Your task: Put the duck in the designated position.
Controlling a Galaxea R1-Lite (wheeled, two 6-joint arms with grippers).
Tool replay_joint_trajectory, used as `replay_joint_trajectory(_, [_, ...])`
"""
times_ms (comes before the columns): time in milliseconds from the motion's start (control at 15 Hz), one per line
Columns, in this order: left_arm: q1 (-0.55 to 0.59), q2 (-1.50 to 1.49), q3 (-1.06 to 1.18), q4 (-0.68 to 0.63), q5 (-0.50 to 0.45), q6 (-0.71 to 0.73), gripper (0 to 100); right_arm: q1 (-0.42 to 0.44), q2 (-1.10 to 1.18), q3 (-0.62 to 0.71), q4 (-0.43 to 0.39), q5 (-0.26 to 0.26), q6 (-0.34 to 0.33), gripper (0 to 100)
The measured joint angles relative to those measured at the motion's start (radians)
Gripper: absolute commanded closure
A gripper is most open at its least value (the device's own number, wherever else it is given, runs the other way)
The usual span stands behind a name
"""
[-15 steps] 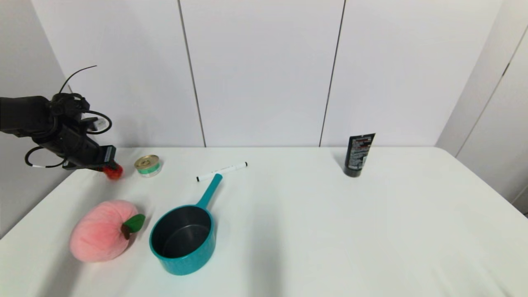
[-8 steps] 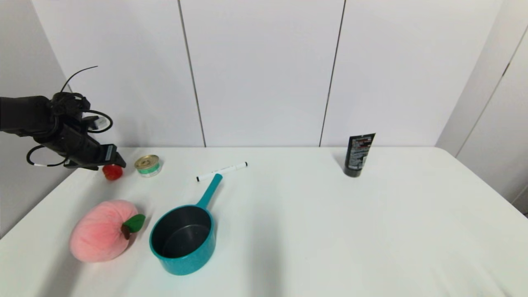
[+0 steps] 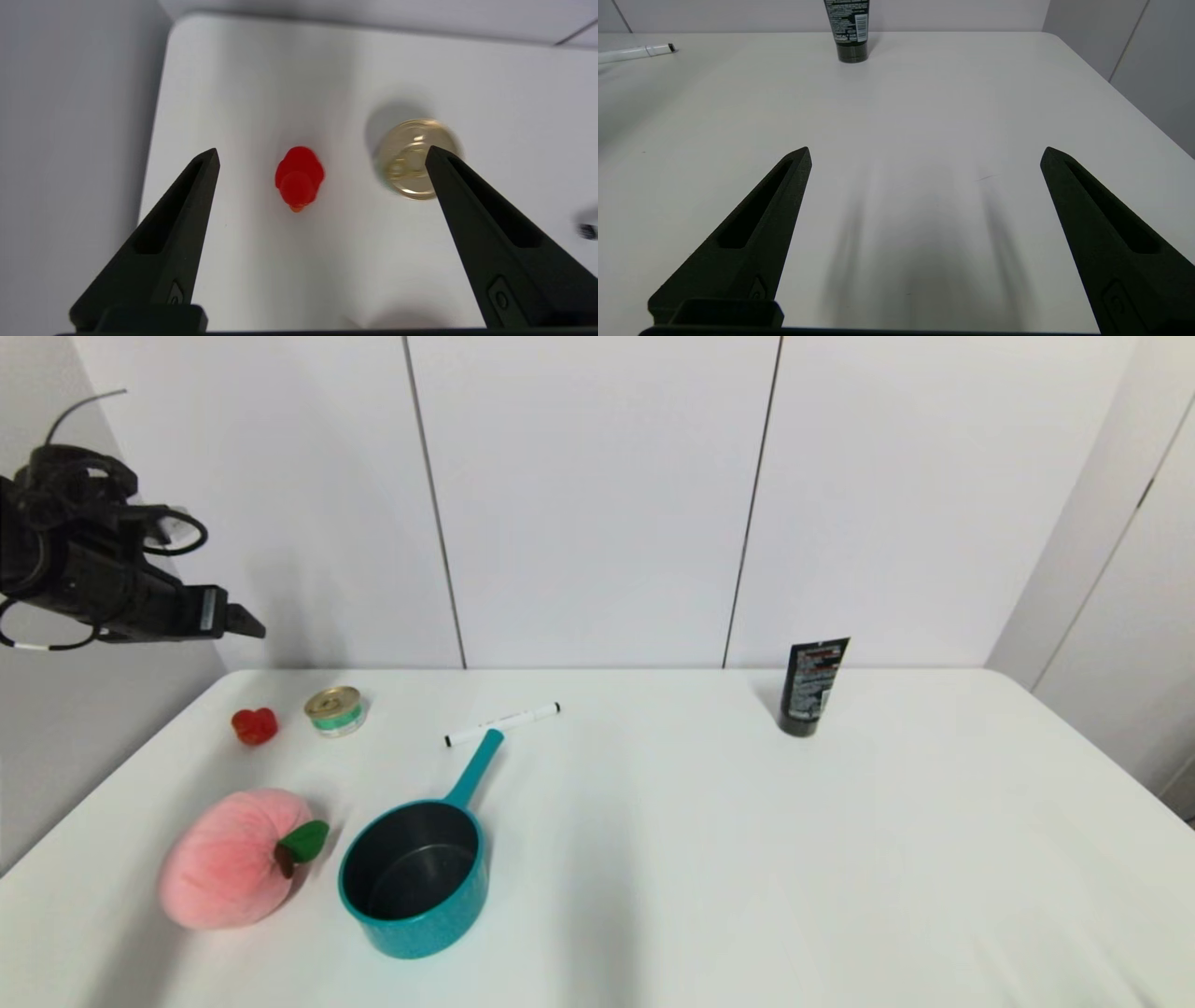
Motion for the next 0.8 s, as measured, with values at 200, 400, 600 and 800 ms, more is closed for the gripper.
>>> replay_joint_trajectory(200, [-0.056, -0.138, 0.008, 0.000, -0.002, 0.001, 0, 0.000, 0.000, 0.000, 0.000, 0.000, 0.000, 0])
replay_joint_trajectory(400, [-0.155, -0.278, 0.010, 0.000, -0.002, 0.003, 0, 0.000, 0.000, 0.000, 0.000, 0.000, 0.000, 0])
replay_joint_trajectory(600, [-0.274, -0.413, 0.074, 0.000, 0.003, 0.011, 0, 0.000, 0.000, 0.000, 0.000, 0.000, 0.000, 0])
replay_joint_trajectory(800, [-0.376, -0.562, 0.254, -0.036, 0.034, 0.029, 0, 0.000, 0.000, 0.000, 0.000, 0.000, 0.000, 0])
